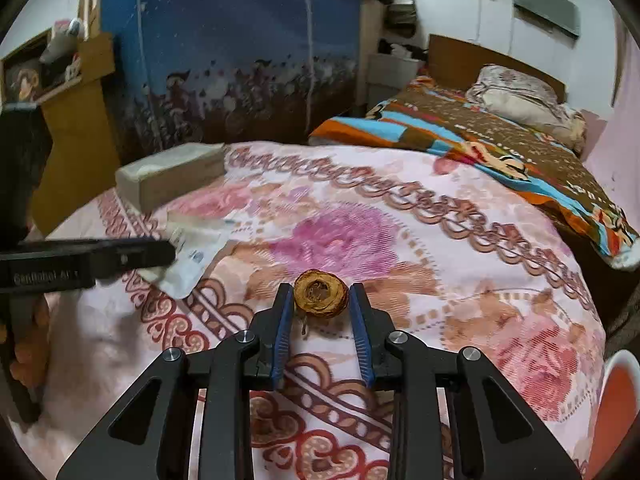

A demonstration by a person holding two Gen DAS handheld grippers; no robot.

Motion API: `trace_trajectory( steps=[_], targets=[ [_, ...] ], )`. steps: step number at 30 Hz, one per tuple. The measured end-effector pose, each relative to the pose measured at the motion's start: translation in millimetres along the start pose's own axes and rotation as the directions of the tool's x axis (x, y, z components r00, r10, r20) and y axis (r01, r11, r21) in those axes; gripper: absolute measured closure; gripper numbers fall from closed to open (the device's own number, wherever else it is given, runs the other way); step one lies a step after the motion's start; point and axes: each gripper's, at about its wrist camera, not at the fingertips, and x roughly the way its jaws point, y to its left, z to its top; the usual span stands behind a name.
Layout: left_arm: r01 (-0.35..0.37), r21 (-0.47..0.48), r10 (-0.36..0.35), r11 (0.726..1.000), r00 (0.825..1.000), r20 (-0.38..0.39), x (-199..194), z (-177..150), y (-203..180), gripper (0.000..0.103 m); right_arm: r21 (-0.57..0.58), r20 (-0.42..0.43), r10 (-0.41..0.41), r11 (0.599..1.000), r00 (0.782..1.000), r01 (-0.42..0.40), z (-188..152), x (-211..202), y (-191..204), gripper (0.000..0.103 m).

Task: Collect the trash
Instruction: 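Grasp the round brown dried slice with the right tool while the left tool holds the packet, then carry the paper packet and brown slice over the orange bucket with both tools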

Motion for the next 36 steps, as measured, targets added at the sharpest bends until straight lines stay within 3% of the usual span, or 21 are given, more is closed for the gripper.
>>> trace_trajectory(
  steps=[7,11,13,17,20,24,28,36],
  targets=[
    [-0.054,0.052,0.055,0.997,0.998,-0.020,5.8,-0.6,-9.1,0.078,0.034,0.022,-0.011,0.999,1.000,0.010,-0.1,-6.3,-7.1,0.077],
    [-0.069,0.075,0.071,0.995,0.997,-0.016,5.4,-1.3,-12.9,0.086,0.034,0.021,-0.014,0.999,1.000,0.013,0.9,-5.8,-7.3,0.077],
    [-0.075,0.081,0.076,0.994,0.997,-0.003,3.1,-1.6,-15.2,0.098,0.039,0.025,-0.016,0.999,1.000,0.015,0.8,-6.4,-8.1,0.077],
    [-0.069,0.104,0.067,0.992,0.997,0.023,-3.1,-3.3,-19.5,0.101,0.052,0.041,-0.019,0.998,0.999,0.017,-1.1,-11.5,-10.7,0.077],
    [-0.078,0.158,0.068,0.984,0.995,0.067,-10.8,-6.2,-31.4,0.103,0.055,0.073,-0.023,0.998,0.997,0.019,-2.2,-19.0,-10.7,0.077],
    [-0.106,0.253,0.057,0.962,0.980,0.191,-34.1,-15.2,-52.1,0.103,0.054,0.139,-0.039,0.998,0.990,0.032,-4.0,-33.5,-9.1,0.077],
    [-0.132,0.292,0.052,0.947,0.962,0.268,-50.0,-21.9,-64.8,0.103,0.061,0.253,-0.063,0.997,0.966,0.049,-7.7,-57.5,-8.7,0.077],
    [-0.126,0.318,-0.011,0.940,0.918,0.396,-77.9,-28.2,-95.5,0.103,0.131,0.459,-0.149,0.986,0.876,0.099,-21.3,-113.2,-19.6,0.077]
  ],
)
